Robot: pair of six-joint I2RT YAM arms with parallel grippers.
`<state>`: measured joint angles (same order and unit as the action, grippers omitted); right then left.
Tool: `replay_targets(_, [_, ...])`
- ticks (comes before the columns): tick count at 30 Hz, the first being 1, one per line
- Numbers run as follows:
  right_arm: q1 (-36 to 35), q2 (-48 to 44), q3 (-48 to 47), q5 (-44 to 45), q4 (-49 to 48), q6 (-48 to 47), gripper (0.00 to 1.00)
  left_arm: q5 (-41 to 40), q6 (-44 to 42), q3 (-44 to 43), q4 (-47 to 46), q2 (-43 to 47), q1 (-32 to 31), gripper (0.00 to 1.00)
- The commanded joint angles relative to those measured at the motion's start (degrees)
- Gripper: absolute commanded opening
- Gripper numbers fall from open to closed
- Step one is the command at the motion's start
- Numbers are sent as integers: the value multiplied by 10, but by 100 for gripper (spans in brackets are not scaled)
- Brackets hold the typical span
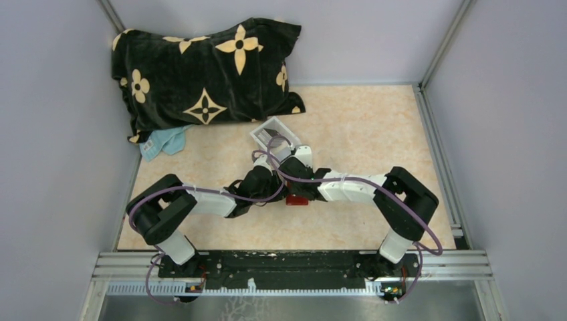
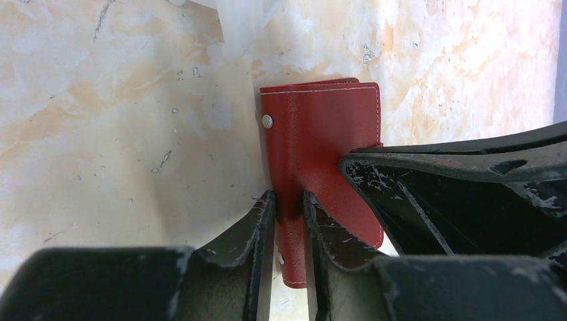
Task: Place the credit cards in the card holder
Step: Close the card holder at the center of the board.
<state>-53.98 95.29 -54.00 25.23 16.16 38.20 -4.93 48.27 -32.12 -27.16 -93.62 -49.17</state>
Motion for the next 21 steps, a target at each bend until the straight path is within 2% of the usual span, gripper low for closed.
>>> replay_targets(1, [-21, 3, 38, -25, 17, 36, 0, 10, 2, 15, 30, -10, -2, 27])
replay_targets(21, [-44, -55, 159, 26, -46, 132, 0, 10, 21, 4, 57, -10, -2, 26])
